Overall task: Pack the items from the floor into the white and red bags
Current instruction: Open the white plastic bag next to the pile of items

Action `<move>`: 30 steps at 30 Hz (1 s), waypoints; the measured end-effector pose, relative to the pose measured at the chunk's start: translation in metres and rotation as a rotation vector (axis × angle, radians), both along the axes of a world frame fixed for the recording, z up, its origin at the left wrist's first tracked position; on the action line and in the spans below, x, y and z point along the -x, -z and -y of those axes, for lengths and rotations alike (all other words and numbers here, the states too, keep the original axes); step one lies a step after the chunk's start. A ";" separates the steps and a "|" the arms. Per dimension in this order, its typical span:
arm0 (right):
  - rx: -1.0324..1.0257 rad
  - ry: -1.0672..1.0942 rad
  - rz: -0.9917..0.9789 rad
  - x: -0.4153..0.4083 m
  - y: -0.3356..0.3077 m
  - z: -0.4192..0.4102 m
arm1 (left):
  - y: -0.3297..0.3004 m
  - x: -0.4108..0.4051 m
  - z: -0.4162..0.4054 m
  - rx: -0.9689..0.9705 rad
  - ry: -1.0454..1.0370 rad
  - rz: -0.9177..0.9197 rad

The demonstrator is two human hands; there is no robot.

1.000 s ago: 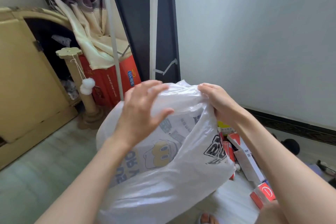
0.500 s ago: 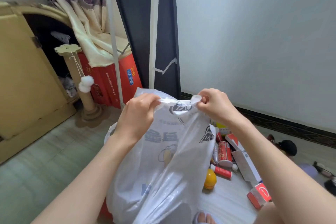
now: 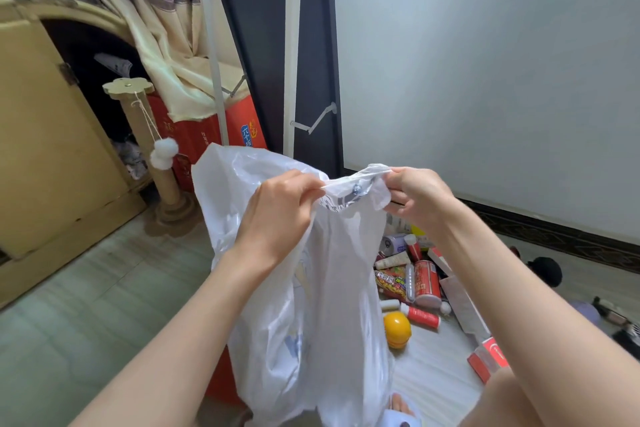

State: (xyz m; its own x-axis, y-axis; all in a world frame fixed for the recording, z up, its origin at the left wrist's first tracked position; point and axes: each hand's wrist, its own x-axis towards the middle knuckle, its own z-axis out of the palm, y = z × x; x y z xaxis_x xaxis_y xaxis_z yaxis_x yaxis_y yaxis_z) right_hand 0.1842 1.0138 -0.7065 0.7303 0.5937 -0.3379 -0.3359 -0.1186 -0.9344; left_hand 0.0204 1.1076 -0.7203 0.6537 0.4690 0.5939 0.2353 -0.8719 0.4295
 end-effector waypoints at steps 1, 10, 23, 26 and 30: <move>-0.026 -0.015 -0.056 -0.001 -0.001 0.000 | 0.000 0.001 -0.002 0.022 -0.017 0.003; 0.072 -0.346 0.425 -0.001 -0.004 0.006 | -0.007 0.018 -0.029 0.166 -0.261 0.087; -0.017 -0.374 0.715 0.005 -0.004 0.002 | 0.013 0.009 -0.009 -0.267 0.074 -0.166; -0.033 -0.386 0.706 0.014 -0.004 -0.003 | 0.021 -0.016 0.006 -0.293 0.176 -0.170; 0.094 -0.348 0.856 0.000 0.006 0.001 | 0.014 -0.018 0.003 -0.109 0.243 -0.111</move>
